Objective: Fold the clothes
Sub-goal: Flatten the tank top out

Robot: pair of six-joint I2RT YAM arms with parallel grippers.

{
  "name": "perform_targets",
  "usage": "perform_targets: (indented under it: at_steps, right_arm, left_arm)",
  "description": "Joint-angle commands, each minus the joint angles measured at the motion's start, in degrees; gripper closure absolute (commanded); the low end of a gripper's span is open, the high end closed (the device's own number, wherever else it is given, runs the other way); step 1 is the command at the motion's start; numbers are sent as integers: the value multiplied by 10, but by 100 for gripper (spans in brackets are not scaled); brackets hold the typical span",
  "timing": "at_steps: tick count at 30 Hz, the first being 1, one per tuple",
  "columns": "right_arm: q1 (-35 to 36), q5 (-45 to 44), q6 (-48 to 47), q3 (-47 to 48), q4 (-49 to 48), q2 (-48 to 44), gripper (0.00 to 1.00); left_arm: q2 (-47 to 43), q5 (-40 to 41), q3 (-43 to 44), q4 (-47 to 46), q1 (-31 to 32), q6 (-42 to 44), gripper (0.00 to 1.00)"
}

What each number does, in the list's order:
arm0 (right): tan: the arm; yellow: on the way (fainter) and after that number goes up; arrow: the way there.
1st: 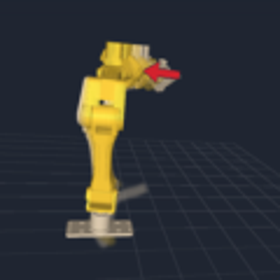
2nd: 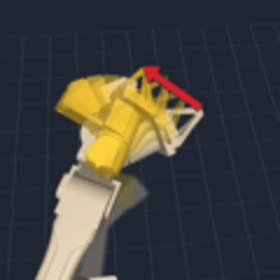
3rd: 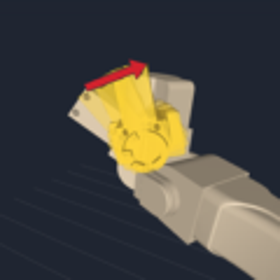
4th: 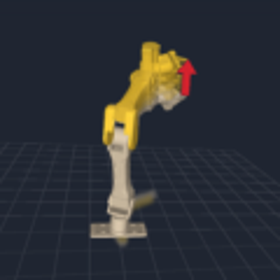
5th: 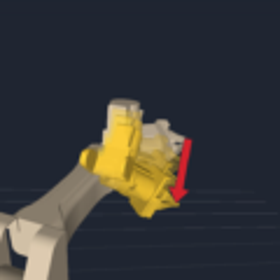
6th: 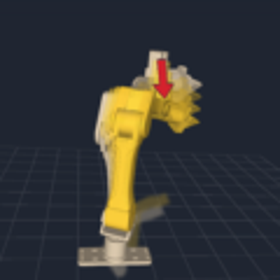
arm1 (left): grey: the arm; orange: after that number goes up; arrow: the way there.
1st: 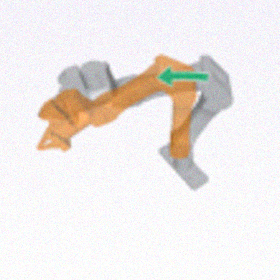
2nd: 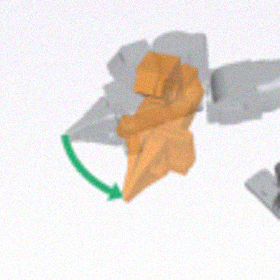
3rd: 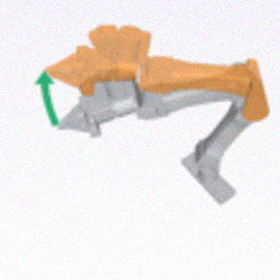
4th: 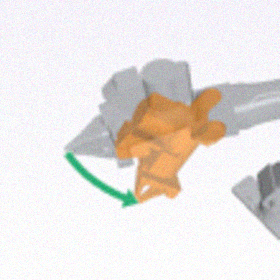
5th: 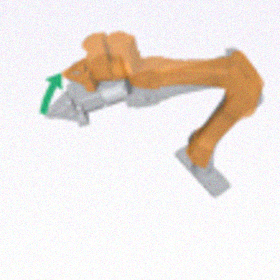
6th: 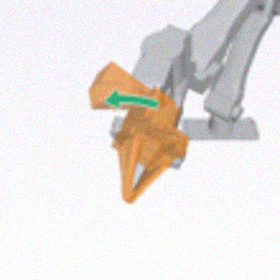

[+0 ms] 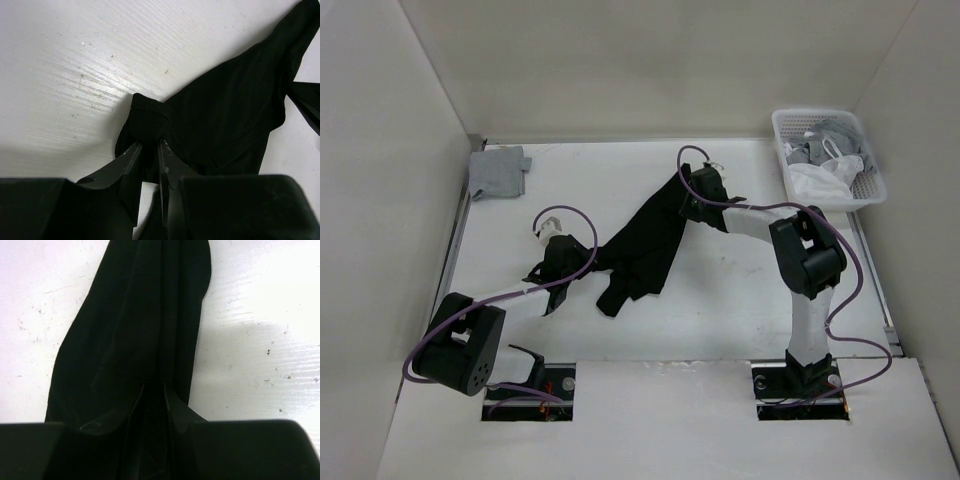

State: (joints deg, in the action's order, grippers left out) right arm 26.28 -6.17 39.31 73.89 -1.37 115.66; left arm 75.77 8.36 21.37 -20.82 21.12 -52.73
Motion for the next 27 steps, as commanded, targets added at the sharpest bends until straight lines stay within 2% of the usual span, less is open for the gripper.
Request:
perform_targets:
  at_steps: [1, 3, 10, 15, 20, 22, 27]
  right_arm:
    - [3, -2, 5, 15, -31, -11, 74]
    - [3, -10, 5, 8, -34, -23, 67]
    - [3, -19, 0, 13, -15, -26, 71]
    - [16, -73, -12, -5, -20, -55, 66]
    - [25, -75, -22, 11, -10, -46, 69]
    - [25, -64, -17, 13, -15, -35, 73]
    - [25, -43, -2, 17, -21, -11, 74]
  left_arm:
    - [-3, -3, -2, -28, -3, 8, 84]
    - [-5, -3, -3, -28, -4, 8, 84]
    - [-4, -5, -4, -28, -4, 9, 84]
    - [-4, -5, -5, -28, -5, 9, 84]
    - [-4, -6, -4, -29, -5, 9, 84]
    - [-7, -6, -6, -29, -5, 9, 84]
    - [-2, -6, -6, -33, -6, 9, 84]
